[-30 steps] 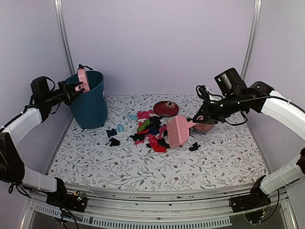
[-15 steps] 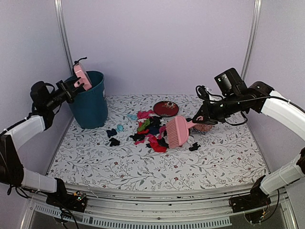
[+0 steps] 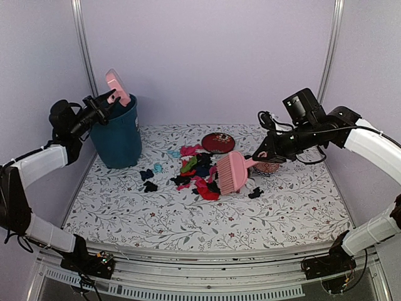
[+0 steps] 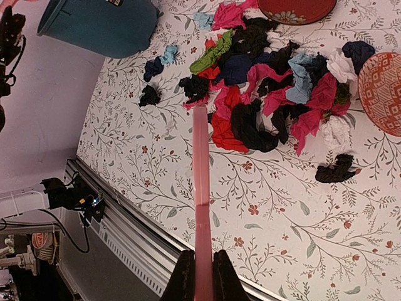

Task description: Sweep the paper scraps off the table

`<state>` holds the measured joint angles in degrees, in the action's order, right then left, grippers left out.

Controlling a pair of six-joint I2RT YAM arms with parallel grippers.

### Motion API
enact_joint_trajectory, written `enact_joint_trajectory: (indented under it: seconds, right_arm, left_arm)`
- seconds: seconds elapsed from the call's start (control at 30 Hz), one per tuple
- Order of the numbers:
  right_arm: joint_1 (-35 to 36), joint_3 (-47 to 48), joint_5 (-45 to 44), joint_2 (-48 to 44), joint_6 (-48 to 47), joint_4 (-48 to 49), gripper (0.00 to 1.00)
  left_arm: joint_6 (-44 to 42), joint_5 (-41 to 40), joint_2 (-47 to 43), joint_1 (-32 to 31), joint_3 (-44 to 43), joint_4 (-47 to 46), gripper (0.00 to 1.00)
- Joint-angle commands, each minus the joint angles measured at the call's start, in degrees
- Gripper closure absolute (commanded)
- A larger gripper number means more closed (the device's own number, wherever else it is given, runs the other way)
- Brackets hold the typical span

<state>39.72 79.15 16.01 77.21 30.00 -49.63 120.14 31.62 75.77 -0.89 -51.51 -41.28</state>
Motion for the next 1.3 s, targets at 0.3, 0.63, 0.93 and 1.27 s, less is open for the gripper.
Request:
enact_joint_trajectory:
  seconds: [0.3, 0.63, 0.93, 1.27]
  right_arm:
    - [-0.2, 3.4, -6.8, -1.5, -0.7, -1.6, 0.98]
    - [-2.0, 16.1, -29.7, 2.8, -5.8, -7.2, 0.99]
    - [-3.4, 21.0, -41.4, 13.9, -16.0, 0.4, 0.99]
    - [-6.1, 29.1, -42.1, 29.1, -19.5, 5.4, 0.99]
  left_arm:
    - [-2.7, 9.1, 2.5, 1.6, -13.5, 10.3, 0.87]
    - [-58.8, 7.2, 2.6, -12.9, -27.1, 62.9, 0.87]
    - [-78.3, -10.8, -2.7, -30.2, -17.9, 85.1, 0.87]
    - [-79.3, -20.6, -2.7, -47.0, -13.0, 92.8, 0.88]
